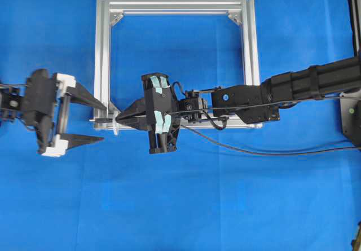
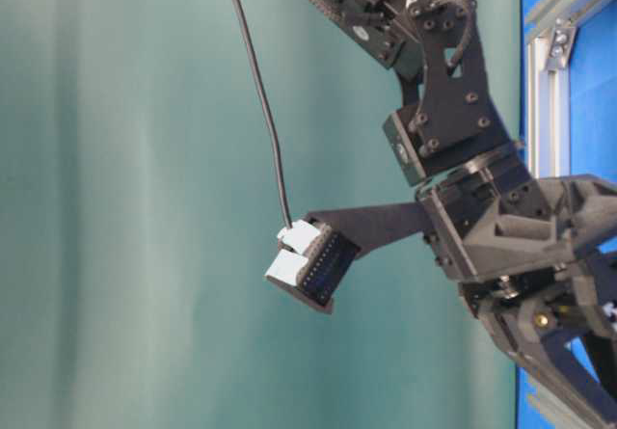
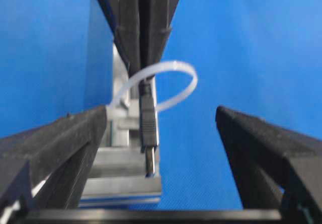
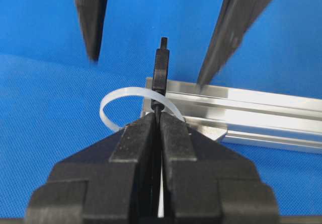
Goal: Insert the wire through the string loop located on the left side.
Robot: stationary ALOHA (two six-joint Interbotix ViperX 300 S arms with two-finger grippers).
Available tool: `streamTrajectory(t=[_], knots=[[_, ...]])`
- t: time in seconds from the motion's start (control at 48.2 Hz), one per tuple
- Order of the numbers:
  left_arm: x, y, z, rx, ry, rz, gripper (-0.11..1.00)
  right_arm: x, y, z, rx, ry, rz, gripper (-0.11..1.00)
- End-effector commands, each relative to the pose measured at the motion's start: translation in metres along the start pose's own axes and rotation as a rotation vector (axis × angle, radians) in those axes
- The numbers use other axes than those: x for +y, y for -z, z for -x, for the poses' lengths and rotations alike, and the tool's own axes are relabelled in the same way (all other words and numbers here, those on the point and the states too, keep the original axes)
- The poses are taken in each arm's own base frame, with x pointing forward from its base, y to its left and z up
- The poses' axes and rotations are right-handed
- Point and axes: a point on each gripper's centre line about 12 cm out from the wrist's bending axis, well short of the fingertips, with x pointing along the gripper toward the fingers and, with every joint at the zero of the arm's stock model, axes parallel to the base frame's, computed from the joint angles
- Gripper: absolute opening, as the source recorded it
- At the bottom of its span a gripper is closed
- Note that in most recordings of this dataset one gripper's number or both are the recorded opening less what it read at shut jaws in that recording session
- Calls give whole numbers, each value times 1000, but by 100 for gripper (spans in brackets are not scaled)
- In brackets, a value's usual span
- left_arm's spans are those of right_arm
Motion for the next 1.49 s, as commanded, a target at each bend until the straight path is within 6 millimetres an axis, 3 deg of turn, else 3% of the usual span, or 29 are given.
streamTrajectory(t=[0.0, 1.079, 1.182, 1.41, 1.473], knots=[[0, -4, -8, -9, -2, 2, 90, -1, -15, 2, -37, 2, -3, 0], [2, -6, -7, -18, -10, 2, 88, -1, -14, 2, -36, 2, -3, 0], [2, -6, -7, -16, -10, 2, 76, -1, -14, 2, -36, 2, -3, 0], [6, -6, -7, -16, -22, 5, 12, -1, -14, 2, -36, 2, -3, 0], [5, -6, -7, -14, -20, 4, 7, -1, -14, 2, -36, 2, -3, 0]])
